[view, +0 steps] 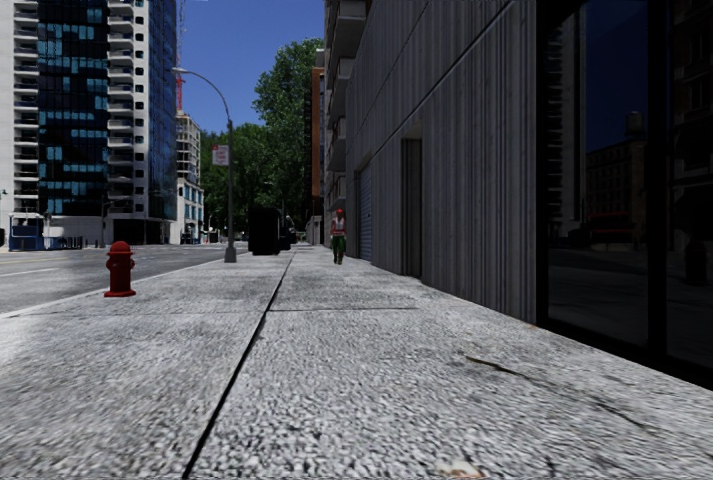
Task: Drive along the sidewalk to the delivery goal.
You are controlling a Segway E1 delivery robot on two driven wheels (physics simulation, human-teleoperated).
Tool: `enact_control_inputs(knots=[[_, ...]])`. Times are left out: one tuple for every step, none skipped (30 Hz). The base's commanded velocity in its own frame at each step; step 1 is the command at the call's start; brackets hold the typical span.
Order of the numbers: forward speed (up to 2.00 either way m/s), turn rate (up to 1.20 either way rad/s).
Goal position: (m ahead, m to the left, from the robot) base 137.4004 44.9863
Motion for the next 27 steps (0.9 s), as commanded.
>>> enact_control_inputs(knots=[[2.00,0.39],[2.00,0.40],[2.00,0.41],[2.00,0.41],[2.00,0.41],[2.00,0.41],[2.00,0.41],[2.00,0.41],[2.00,0.41],[2.00,0.41],[2.00,0.41],[2.00,0.41],[2.00,0.41],[2.00,0.41],[2.00,0.40],[2.00,0.40],[2.00,0.40],[2.00,0.40],[2.00,0.40],[2.00,0.40],[2.00,0.40],[2.00,0.40],[2.00,0.40],[2.00,0.40],[2.00,0.40],[2.00,0.39],[2.00,0.25]])
